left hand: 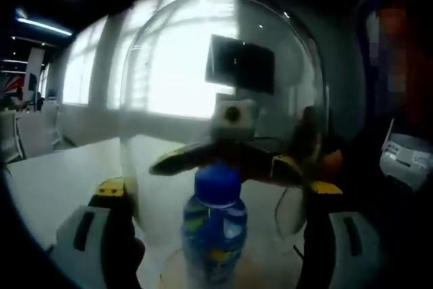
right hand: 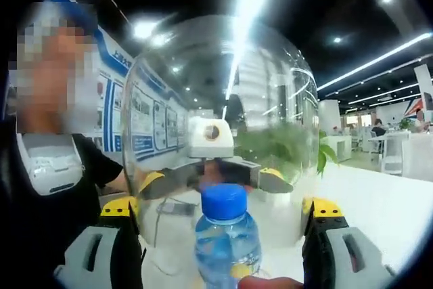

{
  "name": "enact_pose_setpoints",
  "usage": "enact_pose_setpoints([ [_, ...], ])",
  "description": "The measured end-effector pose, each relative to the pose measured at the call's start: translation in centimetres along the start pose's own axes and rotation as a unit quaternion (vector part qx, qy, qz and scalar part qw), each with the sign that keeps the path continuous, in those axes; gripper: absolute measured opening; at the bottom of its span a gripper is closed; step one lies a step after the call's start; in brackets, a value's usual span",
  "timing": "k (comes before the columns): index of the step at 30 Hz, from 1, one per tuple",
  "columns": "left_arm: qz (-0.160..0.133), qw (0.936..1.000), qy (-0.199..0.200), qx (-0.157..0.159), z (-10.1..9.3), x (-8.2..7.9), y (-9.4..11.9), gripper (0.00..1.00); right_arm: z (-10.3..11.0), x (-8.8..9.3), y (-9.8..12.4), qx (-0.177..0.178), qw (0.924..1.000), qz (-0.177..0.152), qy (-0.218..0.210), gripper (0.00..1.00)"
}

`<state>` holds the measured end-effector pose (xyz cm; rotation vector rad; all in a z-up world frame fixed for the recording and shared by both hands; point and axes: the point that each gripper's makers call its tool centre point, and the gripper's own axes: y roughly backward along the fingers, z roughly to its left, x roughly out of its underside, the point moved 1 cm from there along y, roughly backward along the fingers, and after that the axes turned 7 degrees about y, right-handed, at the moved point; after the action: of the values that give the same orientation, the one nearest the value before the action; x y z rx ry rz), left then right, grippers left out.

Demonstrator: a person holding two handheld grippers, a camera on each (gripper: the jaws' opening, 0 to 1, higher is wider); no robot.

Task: Open the cover put in the Mizone put the cover back on

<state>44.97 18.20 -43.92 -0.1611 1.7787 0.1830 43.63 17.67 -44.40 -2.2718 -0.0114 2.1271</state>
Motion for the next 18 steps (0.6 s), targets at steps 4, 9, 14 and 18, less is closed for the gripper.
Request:
enact_pose_setpoints([
  [4, 0.006, 1.0, 0.005, -0.001, 0.3, 0.8, -0.1, 0.87, -0.2, 0.9, 0.0, 0.0, 1.0, 0.0, -0.006, 0.91],
  [9, 0.015, 0.9999, -0.004, -0.003, 0.9, 2.0, -0.2, 0.87, -0.5, 2.1, 0.0, -0.002, 1.0, 0.006, 0.003, 0.91],
  [14, 0.016, 0.9998, 0.01, -0.003, 1.5, 3.1, -0.2, 0.87, -0.8, 3.3, 0.1, -0.002, 0.9999, 0.006, -0.01, 0.91],
  [18, 0.016, 0.9998, 0.014, -0.001, 1.8, 3.9, -0.3, 0.87, -0.9, 4.0, 0.1, -0.001, 0.9999, 0.01, -0.013, 0.91],
])
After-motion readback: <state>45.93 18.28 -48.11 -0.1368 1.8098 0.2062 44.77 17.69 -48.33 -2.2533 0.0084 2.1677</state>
